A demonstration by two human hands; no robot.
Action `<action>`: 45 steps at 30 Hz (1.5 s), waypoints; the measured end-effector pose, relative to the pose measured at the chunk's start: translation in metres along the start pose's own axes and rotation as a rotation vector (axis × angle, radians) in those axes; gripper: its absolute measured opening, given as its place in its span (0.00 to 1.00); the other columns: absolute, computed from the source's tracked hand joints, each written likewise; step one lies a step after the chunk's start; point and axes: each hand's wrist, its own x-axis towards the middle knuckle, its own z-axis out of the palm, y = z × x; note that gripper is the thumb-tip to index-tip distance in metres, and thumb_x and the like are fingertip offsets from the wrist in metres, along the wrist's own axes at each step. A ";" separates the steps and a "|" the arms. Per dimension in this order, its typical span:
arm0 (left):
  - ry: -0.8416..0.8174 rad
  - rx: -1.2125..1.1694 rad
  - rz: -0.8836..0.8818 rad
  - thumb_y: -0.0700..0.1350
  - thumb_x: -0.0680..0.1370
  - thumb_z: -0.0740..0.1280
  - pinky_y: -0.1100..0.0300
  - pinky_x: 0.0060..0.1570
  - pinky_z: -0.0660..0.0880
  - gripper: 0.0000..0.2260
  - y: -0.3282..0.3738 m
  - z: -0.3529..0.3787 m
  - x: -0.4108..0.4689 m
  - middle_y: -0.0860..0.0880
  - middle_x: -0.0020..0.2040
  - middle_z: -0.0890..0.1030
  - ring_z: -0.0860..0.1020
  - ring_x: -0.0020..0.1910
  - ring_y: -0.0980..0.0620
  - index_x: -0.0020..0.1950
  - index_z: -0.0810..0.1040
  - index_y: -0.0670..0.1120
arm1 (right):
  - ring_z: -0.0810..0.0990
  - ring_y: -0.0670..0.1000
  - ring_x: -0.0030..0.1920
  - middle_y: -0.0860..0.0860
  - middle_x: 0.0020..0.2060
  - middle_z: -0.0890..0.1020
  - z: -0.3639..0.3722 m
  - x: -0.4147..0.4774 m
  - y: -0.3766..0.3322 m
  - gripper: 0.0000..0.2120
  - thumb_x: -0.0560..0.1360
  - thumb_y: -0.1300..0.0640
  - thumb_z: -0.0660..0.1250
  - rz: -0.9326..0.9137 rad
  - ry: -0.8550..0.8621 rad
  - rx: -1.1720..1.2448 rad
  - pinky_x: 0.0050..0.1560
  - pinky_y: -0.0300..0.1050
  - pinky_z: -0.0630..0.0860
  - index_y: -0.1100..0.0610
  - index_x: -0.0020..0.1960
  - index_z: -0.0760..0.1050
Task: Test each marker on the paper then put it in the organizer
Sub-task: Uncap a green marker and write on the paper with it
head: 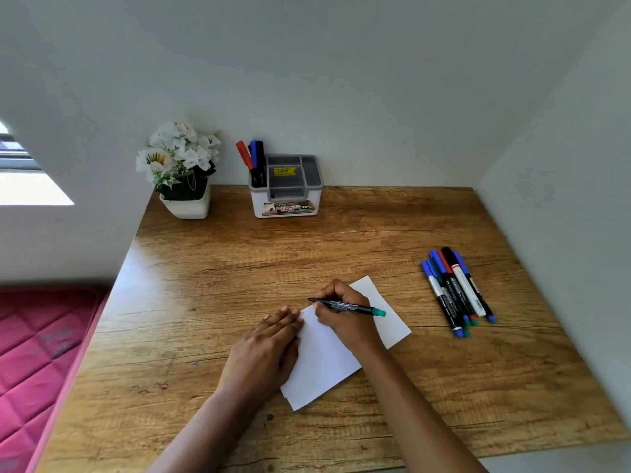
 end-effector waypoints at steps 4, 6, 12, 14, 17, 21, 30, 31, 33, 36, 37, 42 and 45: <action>-0.043 -0.004 -0.008 0.56 0.79 0.56 0.56 0.65 0.67 0.22 0.002 -0.001 -0.004 0.50 0.64 0.77 0.70 0.68 0.53 0.64 0.79 0.46 | 0.78 0.41 0.35 0.49 0.36 0.81 0.001 -0.002 -0.001 0.06 0.71 0.66 0.68 0.012 -0.032 0.010 0.35 0.43 0.80 0.56 0.39 0.75; -0.061 0.012 -0.021 0.60 0.81 0.51 0.59 0.66 0.64 0.25 0.002 -0.001 -0.005 0.50 0.65 0.76 0.69 0.68 0.53 0.65 0.78 0.47 | 0.78 0.42 0.35 0.49 0.36 0.81 0.001 -0.002 0.000 0.04 0.71 0.65 0.68 0.006 -0.055 -0.005 0.37 0.47 0.80 0.58 0.40 0.76; -0.088 0.036 -0.028 0.61 0.81 0.47 0.53 0.63 0.66 0.28 0.003 -0.001 -0.005 0.49 0.66 0.75 0.68 0.68 0.53 0.67 0.76 0.46 | 0.79 0.43 0.36 0.47 0.35 0.80 0.001 -0.002 0.001 0.05 0.70 0.64 0.69 0.003 -0.056 -0.040 0.39 0.51 0.81 0.55 0.39 0.76; -0.095 0.041 -0.026 0.61 0.81 0.47 0.54 0.63 0.66 0.28 0.003 -0.001 -0.005 0.49 0.67 0.75 0.67 0.69 0.52 0.67 0.75 0.46 | 0.79 0.44 0.36 0.47 0.35 0.81 0.002 -0.001 0.003 0.05 0.70 0.63 0.69 0.005 -0.055 -0.048 0.39 0.52 0.81 0.55 0.40 0.76; -0.099 0.040 -0.024 0.60 0.81 0.47 0.54 0.63 0.66 0.28 0.003 0.000 -0.005 0.49 0.67 0.75 0.68 0.69 0.52 0.68 0.74 0.46 | 0.79 0.44 0.37 0.47 0.35 0.81 0.002 0.000 0.004 0.03 0.71 0.63 0.69 0.012 -0.065 -0.047 0.40 0.53 0.80 0.57 0.41 0.77; -0.113 0.030 -0.026 0.60 0.81 0.47 0.53 0.64 0.68 0.27 0.002 0.001 -0.005 0.49 0.68 0.73 0.67 0.70 0.51 0.70 0.72 0.46 | 0.78 0.42 0.37 0.45 0.35 0.80 0.003 0.000 0.004 0.03 0.71 0.63 0.69 -0.011 -0.075 -0.081 0.39 0.50 0.79 0.56 0.41 0.77; -0.121 0.027 -0.033 0.60 0.81 0.49 0.53 0.65 0.66 0.27 0.003 0.001 -0.005 0.49 0.69 0.72 0.66 0.71 0.52 0.70 0.72 0.46 | 0.79 0.44 0.35 0.46 0.33 0.80 0.003 0.001 0.005 0.04 0.71 0.62 0.70 0.026 -0.059 -0.072 0.39 0.52 0.81 0.55 0.40 0.77; -0.120 0.027 -0.032 0.60 0.81 0.49 0.53 0.65 0.65 0.27 0.003 0.001 -0.004 0.49 0.69 0.72 0.65 0.71 0.52 0.70 0.71 0.46 | 0.79 0.43 0.34 0.46 0.33 0.80 0.003 0.001 0.004 0.04 0.70 0.63 0.70 0.032 -0.063 -0.066 0.39 0.50 0.80 0.55 0.40 0.76; -0.122 0.032 -0.029 0.60 0.81 0.49 0.54 0.66 0.65 0.27 0.003 0.001 -0.004 0.49 0.70 0.72 0.65 0.71 0.52 0.71 0.71 0.46 | 0.78 0.44 0.34 0.47 0.34 0.80 0.003 0.001 0.004 0.05 0.70 0.63 0.70 0.030 -0.073 -0.072 0.38 0.49 0.79 0.55 0.39 0.76; -0.130 0.037 -0.031 0.60 0.81 0.49 0.54 0.66 0.66 0.26 0.004 0.000 -0.004 0.49 0.70 0.72 0.65 0.71 0.52 0.71 0.71 0.46 | 0.80 0.47 0.37 0.46 0.35 0.81 0.002 0.001 0.005 0.03 0.71 0.62 0.70 0.018 -0.075 -0.087 0.40 0.51 0.79 0.55 0.40 0.77; -0.130 0.035 -0.033 0.60 0.81 0.49 0.54 0.66 0.65 0.27 0.003 0.000 -0.004 0.49 0.70 0.72 0.65 0.71 0.52 0.71 0.71 0.46 | 0.80 0.48 0.38 0.46 0.34 0.81 0.002 0.001 0.006 0.03 0.71 0.61 0.70 0.016 -0.068 -0.086 0.41 0.51 0.80 0.55 0.41 0.77; -0.134 0.055 -0.028 0.60 0.81 0.50 0.54 0.66 0.64 0.26 0.004 0.001 -0.004 0.49 0.70 0.71 0.65 0.72 0.51 0.71 0.70 0.46 | 0.81 0.52 0.37 0.47 0.33 0.80 0.003 0.002 0.008 0.04 0.69 0.62 0.70 0.015 -0.021 -0.069 0.40 0.57 0.80 0.55 0.39 0.76; -0.138 0.058 -0.036 0.59 0.81 0.51 0.54 0.66 0.65 0.26 0.004 0.002 -0.004 0.49 0.70 0.71 0.65 0.72 0.51 0.72 0.69 0.46 | 0.80 0.50 0.38 0.46 0.34 0.80 0.004 0.003 0.009 0.05 0.69 0.61 0.70 0.013 -0.038 -0.078 0.41 0.56 0.80 0.53 0.39 0.76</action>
